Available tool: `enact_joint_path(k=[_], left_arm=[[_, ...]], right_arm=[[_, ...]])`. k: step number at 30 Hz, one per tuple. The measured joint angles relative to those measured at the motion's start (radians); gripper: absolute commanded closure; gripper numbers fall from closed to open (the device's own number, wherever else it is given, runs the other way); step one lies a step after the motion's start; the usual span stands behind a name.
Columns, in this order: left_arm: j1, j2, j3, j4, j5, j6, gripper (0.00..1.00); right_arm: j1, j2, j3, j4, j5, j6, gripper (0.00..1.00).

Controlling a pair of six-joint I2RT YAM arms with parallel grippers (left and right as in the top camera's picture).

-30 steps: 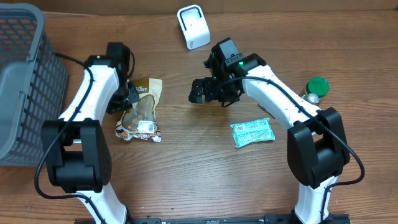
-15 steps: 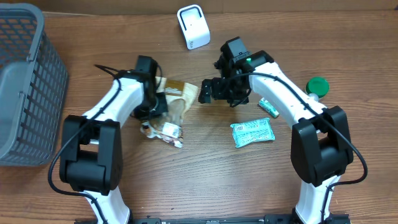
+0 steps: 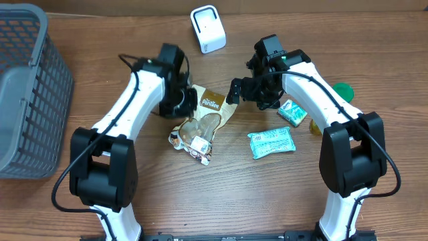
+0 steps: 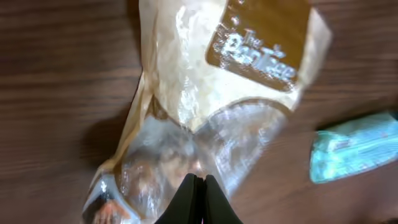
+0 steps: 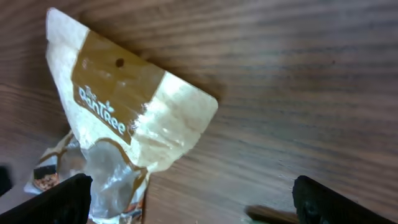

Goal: Scan the item barcode
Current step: 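Lower both grippers onto the Pantree bag from either side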

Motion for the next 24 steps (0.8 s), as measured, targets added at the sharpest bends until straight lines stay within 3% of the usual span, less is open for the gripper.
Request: enact_joint_path(k=[4, 10, 24], left_arm=[[0.001, 0.000, 0.039, -0.108, -0.004, 0.002, 0.96], [0.000, 0.000, -0.020, -0.143, -0.011, 0.002, 0.96], [-0.002, 0.000, -0.203, 0.008, -0.015, 0.002, 0.95]], right_arm=[[0.002, 0.000, 0.000, 0.047, 0.000, 0.000, 0.00], [0.006, 0.000, 0.000, 0.092, -0.001, -0.001, 0.00], [0.047, 0.000, -0.014, 0.246, -0.002, -0.083, 0.00]])
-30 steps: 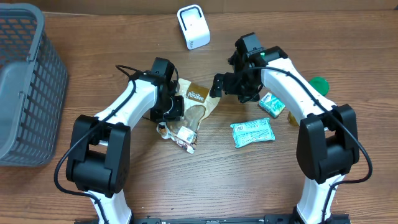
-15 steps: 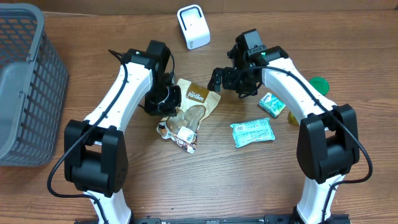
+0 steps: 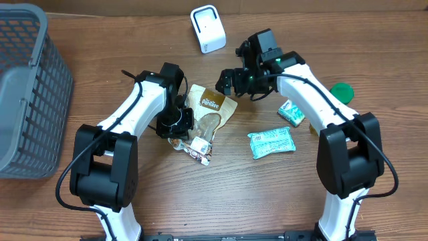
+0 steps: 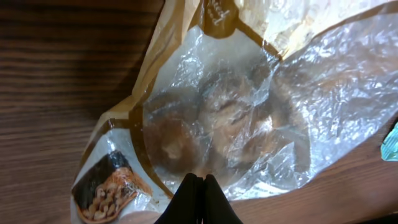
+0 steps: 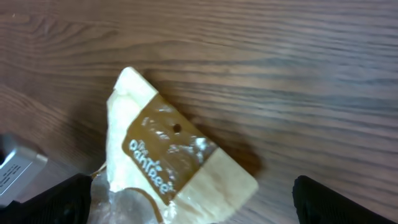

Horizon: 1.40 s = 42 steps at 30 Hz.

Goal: Scan the item barcode
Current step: 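Lower both grippers onto the Pantree bag from either side, then grasp the Pantree bag with both grippers and lift it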

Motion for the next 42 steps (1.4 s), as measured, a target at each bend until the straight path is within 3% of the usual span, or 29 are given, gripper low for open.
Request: enact_joint_path(k=[14, 17, 21, 25, 28, 30, 34, 42], left_arm=[[0.000, 0.000, -0.006, 0.005, -0.129, 0.000, 0.95], [0.000, 0.000, -0.006, 0.005, -0.151, 0.000, 0.96], [0.000, 0.000, -0.002, -0.012, -0.154, 0.000, 0.96], [0.000, 0.000, 0.078, -0.092, -0.108, 0.013, 0.94], [-0.002, -0.001, 0.188, -0.181, -0.010, 0.060, 0.87], [-0.005, -0.002, 0.211, -0.229, 0.034, 0.090, 0.89], [-0.029, -0.002, 0.179, -0.253, 0.080, 0.127, 0.93], [-0.049, -0.002, -0.027, -0.161, 0.098, 0.135, 0.95]], right_arm=[[0.106, 0.117, -0.020, 0.079, -0.008, -0.018, 0.02], [0.106, 0.117, -0.020, 0.023, -0.014, -0.002, 0.09], [0.106, 0.117, -0.020, -0.106, -0.025, 0.029, 0.09], [0.106, 0.117, -0.021, -0.170, -0.029, 0.048, 0.00], [0.106, 0.117, -0.021, -0.191, -0.035, 0.056, 0.00], [0.103, 0.117, -0.016, -0.196, -0.037, 0.057, 0.00], [0.084, 0.118, 0.051, -0.193, -0.041, 0.057, 0.00], [0.055, 0.117, 0.110, 0.019, -0.040, 0.056, 0.00]])
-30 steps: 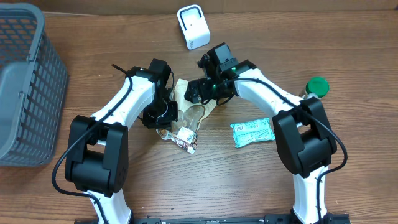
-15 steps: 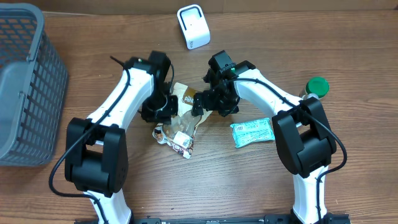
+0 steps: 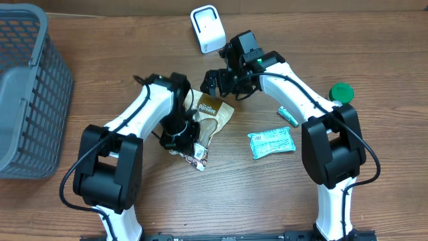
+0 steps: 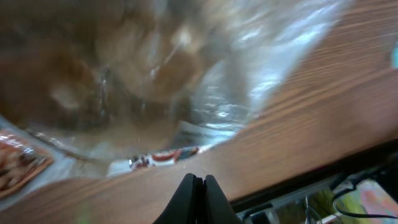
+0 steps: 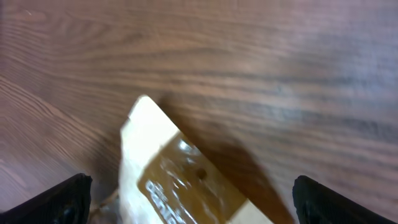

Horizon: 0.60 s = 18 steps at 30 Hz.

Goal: Scan the item barcode
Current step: 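Grasp the Pantree bag with both grippers and lift it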

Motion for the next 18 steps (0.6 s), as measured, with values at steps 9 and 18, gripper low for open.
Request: enact_joint_path(k=[9, 18], left_arm=[[0.000, 0.000, -0.071, 0.055, -0.176, -0.014, 0.96], [0.014, 0.000, -0.072, 0.123, -0.370, -0.101, 0.96]], right_arm=[[0.060, 0.044, 0.000, -0.008, 0.000, -0.002, 0.06], [0.050, 0.068, 0.000, -0.135, 0.000, -0.004, 0.09]])
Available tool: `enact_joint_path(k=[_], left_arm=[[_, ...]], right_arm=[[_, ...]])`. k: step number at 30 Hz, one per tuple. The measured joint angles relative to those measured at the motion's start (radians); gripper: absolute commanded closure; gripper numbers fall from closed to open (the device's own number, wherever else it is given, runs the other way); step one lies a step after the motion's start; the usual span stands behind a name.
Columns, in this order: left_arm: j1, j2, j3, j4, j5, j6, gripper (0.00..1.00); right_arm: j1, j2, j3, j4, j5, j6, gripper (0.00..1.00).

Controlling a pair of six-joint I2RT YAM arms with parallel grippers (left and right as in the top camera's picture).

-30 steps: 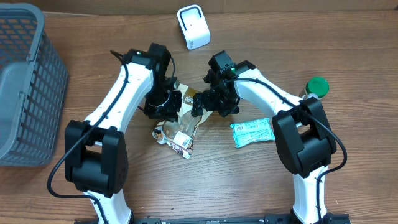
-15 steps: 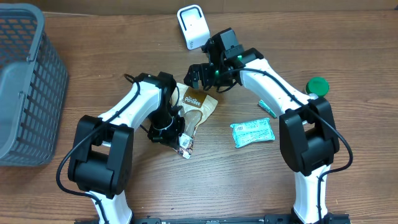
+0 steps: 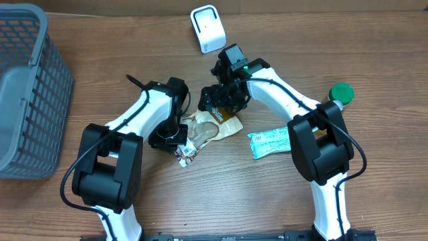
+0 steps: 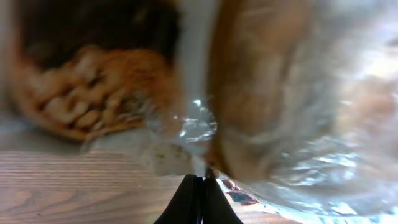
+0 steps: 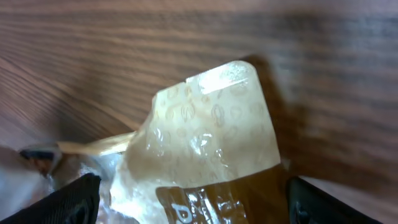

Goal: Scan the item barcode
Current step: 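Grasp the Pantree bag with both grippers and lift it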

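The item is a tan and clear snack bag [image 3: 212, 127], lying crumpled on the table between the arms. My left gripper [image 3: 178, 138] is at its lower left end. In the left wrist view it is shut [image 4: 199, 182], its tips touching the bag's edge [image 4: 267, 93]. My right gripper [image 3: 222, 100] is over the bag's brown top end. In the right wrist view it stands open [image 5: 189, 194], with the bag top [image 5: 211, 130] between its fingers [image 5: 68, 200]. The white scanner [image 3: 208, 29] stands at the back of the table.
A grey basket [image 3: 27, 87] fills the far left. A teal packet [image 3: 271, 142] lies to the right of the bag. A green-capped object [image 3: 340, 92] stands at the right, beside my right arm.
My right gripper has come down from near the scanner onto the bag's top end. The bag is now more bunched and sits further left. My left gripper is at its lower left edge.
The bag first lay flat, with my left gripper shut over its upper left and my right gripper open beside its top. The left gripper then stood over the bag's middle, then its lower part. The right one was nearer the scanner. Now both are at the crumpled bag.
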Motion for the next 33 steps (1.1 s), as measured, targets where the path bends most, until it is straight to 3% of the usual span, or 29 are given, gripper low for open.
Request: enact_joint_path(k=[10, 13, 15, 33], left_arm=[[0.009, 0.000, 0.123, -0.082, 0.039, -0.004, 0.95], [0.022, 0.000, 0.211, -0.092, 0.138, 0.018, 0.81], [0.027, 0.000, 0.224, -0.084, 0.187, 0.026, 0.76], [0.029, 0.000, 0.064, 0.035, 0.199, 0.041, 0.83]], right_arm=[[-0.105, 0.000, 0.000, -0.117, -0.071, -0.079, 0.00], [-0.138, 0.000, 0.000, -0.131, -0.076, -0.085, 0.00], [-0.146, 0.000, 0.000, -0.132, -0.079, -0.090, 0.00], [-0.129, 0.008, 0.000, -0.126, -0.196, -0.150, 0.00]])
